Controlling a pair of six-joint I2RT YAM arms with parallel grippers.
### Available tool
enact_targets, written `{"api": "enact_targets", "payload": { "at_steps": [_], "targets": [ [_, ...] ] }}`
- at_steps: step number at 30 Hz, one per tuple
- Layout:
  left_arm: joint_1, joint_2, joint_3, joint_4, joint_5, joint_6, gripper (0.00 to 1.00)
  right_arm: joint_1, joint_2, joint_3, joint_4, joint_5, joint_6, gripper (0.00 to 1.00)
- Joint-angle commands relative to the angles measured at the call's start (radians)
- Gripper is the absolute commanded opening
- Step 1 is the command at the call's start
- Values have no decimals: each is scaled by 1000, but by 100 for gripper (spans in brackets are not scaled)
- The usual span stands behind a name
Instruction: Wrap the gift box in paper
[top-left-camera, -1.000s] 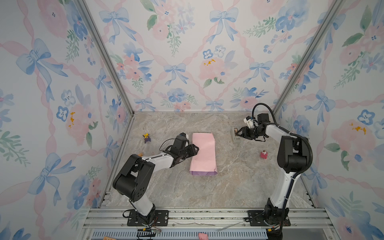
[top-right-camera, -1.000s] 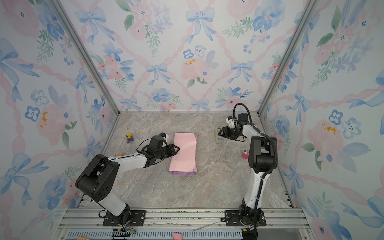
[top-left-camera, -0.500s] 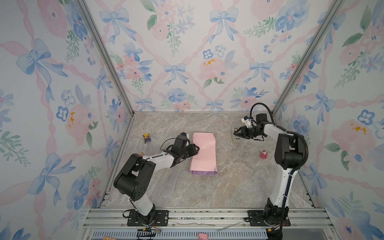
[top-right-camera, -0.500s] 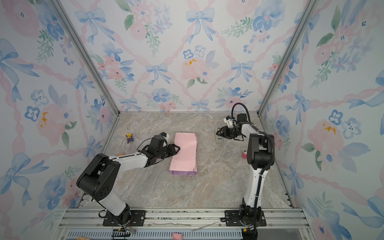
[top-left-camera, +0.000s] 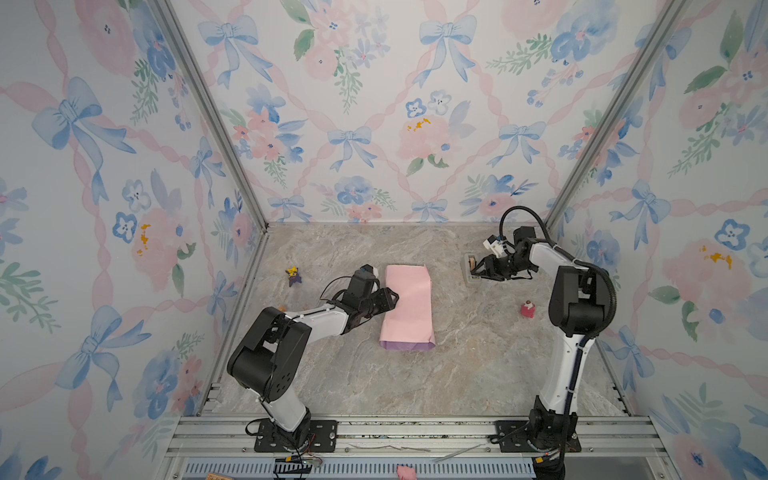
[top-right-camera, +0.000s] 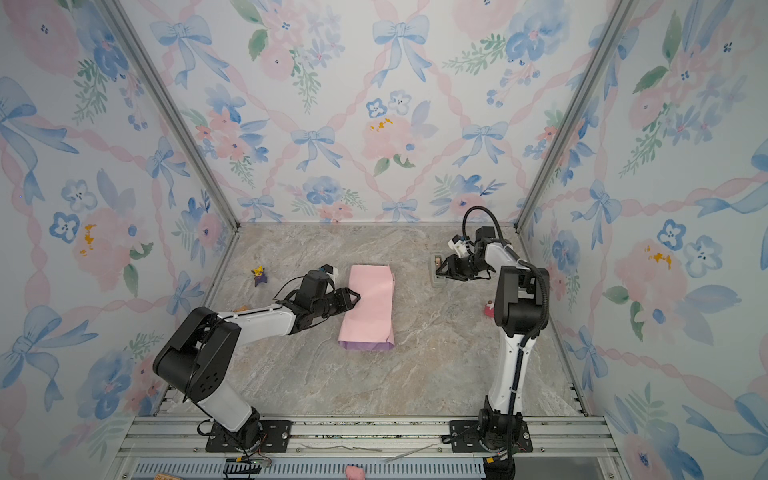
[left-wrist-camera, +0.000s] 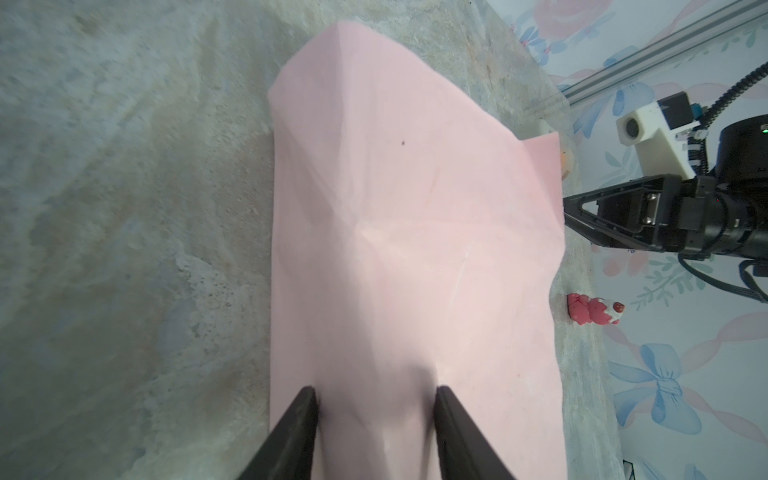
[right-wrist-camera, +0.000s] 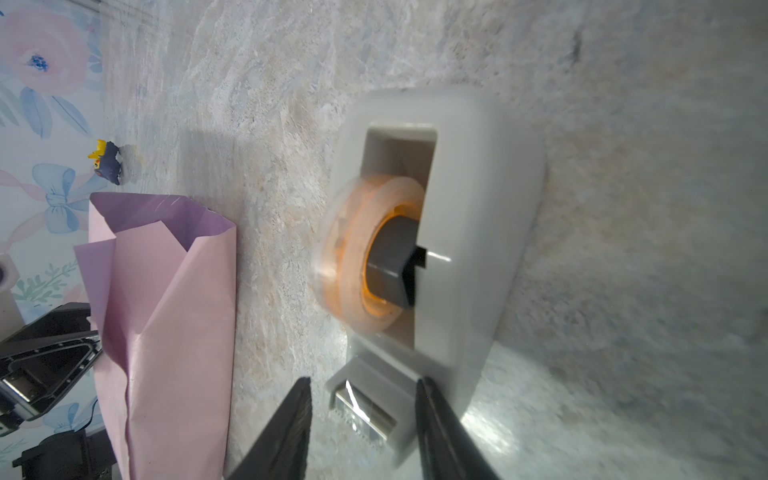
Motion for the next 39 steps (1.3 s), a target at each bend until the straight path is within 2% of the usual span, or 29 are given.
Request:
{"api": "enact_targets", "payload": {
  "at_steps": [1,2,8,20,29,39],
  "targets": [
    [-3,34,-21,-134,-42,34,47,-3,64,39,-88,-59,-29,42],
    [-4,34,-21,-135,-42,34,47,-4,73,48,-92,-97,-31,42],
    [-3,29,-21,-133,-45,33,47,-4,119,93,-119,-154,-39,40],
    [-3,31,-17,-133,-43,35,47,-6,157,121,-165,-207,-70,38],
    [-3,27,-19,-133,-43,36,47,-24,178,122,-116,-314,-14,39],
    [-3,29,-20,-132,-42,37,47,-59,155,75,-59,-386,23,32]
  ]
}}
